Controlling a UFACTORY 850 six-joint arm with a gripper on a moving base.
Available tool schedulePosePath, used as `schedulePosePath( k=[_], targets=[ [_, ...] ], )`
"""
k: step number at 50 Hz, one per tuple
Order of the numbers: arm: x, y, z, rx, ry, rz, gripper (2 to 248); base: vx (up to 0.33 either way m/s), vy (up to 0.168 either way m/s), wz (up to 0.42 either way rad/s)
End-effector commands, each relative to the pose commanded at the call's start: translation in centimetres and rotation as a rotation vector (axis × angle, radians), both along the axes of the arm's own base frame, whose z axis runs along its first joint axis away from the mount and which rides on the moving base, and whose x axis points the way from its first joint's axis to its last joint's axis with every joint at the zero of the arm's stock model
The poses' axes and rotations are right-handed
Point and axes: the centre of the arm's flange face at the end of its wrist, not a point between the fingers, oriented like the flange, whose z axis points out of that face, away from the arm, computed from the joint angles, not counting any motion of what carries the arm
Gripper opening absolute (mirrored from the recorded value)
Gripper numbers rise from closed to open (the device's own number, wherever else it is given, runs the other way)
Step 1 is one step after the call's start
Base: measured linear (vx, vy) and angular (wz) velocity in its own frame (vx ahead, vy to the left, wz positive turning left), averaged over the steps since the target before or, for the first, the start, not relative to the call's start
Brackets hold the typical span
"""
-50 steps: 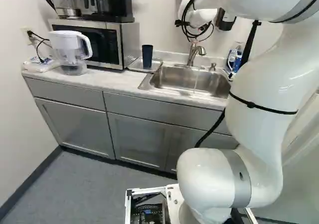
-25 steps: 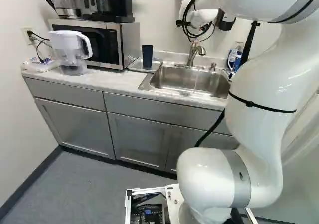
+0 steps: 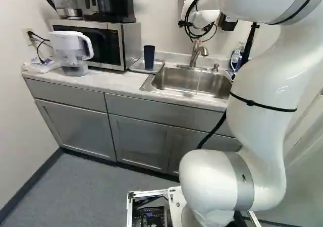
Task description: Rinse the cup and place it in the tray
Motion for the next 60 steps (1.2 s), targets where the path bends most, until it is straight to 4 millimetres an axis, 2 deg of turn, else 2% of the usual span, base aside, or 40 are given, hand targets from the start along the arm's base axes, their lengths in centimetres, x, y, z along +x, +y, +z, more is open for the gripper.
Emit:
schedulePosePath(
  k=[31,60],
  targets=[
    [1.3,-0.5,-0.2,0.001,0.002,-0.004,247,0.0,0.0,0.0],
    [1.5,-0.4,-0.5,0.009,0.041,0.001,247,0.0,0.0,0.0]
  ],
)
